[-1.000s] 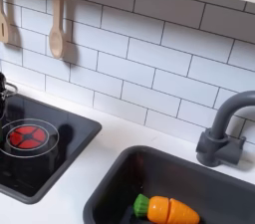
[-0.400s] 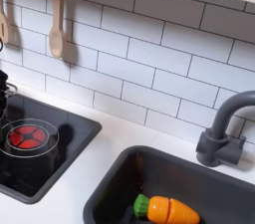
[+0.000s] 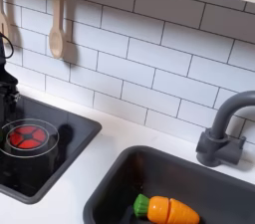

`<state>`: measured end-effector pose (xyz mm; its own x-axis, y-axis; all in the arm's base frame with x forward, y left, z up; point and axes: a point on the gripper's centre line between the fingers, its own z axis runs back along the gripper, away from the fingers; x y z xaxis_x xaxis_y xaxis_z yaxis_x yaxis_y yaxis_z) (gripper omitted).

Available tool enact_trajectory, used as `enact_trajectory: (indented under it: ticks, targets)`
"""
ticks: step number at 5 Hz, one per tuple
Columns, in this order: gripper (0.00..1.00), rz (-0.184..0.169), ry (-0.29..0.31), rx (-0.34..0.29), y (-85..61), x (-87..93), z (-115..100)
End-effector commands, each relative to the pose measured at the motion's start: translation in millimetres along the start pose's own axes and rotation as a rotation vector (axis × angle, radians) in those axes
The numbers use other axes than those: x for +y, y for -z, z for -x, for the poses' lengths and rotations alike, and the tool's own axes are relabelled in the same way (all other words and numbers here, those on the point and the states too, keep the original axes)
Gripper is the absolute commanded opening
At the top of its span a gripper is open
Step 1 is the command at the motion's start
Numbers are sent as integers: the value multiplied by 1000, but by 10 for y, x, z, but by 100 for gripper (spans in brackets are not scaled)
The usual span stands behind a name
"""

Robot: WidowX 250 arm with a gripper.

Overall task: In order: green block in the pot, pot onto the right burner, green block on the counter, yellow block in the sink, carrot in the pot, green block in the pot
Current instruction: 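Put the green block in the pot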

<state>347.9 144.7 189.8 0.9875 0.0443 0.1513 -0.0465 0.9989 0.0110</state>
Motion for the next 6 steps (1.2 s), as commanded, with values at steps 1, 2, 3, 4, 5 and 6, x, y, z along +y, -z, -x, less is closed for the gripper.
enact_trajectory:
  ticks: [1, 2, 3, 4, 5, 6]
  targets:
    - [100, -8, -2, 18, 87, 12, 7]
    - [100, -19, 1, 32, 183, 11, 42]
    - [100, -15, 1, 43, 238, 12, 52]
    - [100, -8, 4, 56, 291, 6, 45]
    - [100, -6, 4, 70, 372, 10, 60]
    - [100, -3, 8, 73, 416, 8, 45]
